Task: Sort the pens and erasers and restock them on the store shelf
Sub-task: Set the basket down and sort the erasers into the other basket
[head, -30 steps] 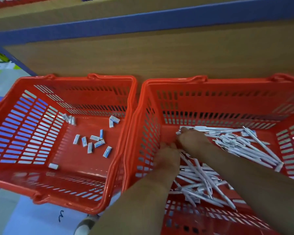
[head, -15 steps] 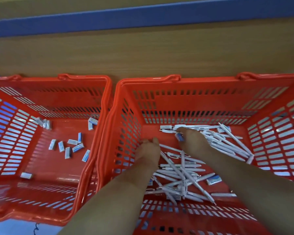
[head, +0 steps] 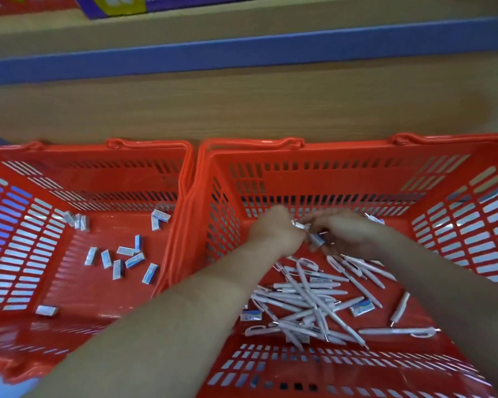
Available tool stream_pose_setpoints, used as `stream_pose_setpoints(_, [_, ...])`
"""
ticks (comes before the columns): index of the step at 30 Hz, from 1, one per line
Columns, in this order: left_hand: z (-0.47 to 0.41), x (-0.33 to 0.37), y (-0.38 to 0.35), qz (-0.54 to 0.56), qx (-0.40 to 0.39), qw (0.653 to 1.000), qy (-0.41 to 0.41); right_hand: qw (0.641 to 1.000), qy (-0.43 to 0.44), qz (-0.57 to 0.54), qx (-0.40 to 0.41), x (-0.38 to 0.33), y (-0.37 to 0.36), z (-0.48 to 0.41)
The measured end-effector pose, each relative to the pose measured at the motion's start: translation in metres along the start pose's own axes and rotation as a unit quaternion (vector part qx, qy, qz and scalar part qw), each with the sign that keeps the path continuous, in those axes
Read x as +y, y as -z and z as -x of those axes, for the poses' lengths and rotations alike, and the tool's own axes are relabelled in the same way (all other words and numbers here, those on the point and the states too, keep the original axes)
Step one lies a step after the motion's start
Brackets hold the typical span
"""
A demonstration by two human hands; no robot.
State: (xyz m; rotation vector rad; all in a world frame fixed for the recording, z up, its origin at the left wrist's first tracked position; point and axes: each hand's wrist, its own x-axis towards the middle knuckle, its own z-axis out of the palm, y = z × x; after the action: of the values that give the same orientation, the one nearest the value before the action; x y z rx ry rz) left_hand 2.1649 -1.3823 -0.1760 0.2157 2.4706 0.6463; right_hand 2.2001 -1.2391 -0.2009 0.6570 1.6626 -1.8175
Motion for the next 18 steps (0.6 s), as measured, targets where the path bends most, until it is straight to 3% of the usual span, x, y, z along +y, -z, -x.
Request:
stream_pose_setpoints(3, [0.013, 0.022, 0.05, 0.026, 0.026, 0.996, -0.081, 0.996, 0.058, -0.052, -0.037, -0.03, -0.002, 0.017])
stream_pose_setpoints(5, [0.026, 0.024, 0.095, 0.101, 0.016, 0.983, -0.151, 0.991, 0.108, -0.063, -0.046, -0.055, -0.015, 0.03])
stream_pose_setpoints(7, [0.038, 0.009, 0.143, 0.175, 0.032, 0.969, -0.169, 0.986, 0.158, -0.03, -0.043, -0.081, -0.041, 0.041])
stream_pose_setpoints(9, [0.04, -0.025, 0.186, 0.238, 0.107, 0.956, -0.136, 0.98, 0.193, 0.013, -0.049, -0.103, -0.073, 0.047])
stream_pose_setpoints(12, [0.036, -0.101, 0.213, 0.296, 0.195, 0.935, -0.022, 0.973, 0.2, 0.014, -0.111, -0.126, -0.127, 0.044])
stream_pose_setpoints(15, [0.038, -0.17, 0.199, 0.308, 0.207, 0.923, 0.101, 0.97, 0.186, -0.002, -0.154, -0.13, -0.172, 0.032])
stream_pose_setpoints(18, [0.039, -0.204, 0.189, 0.302, 0.223, 0.915, 0.146, 0.971, 0.215, 0.017, -0.105, -0.126, -0.195, 0.023])
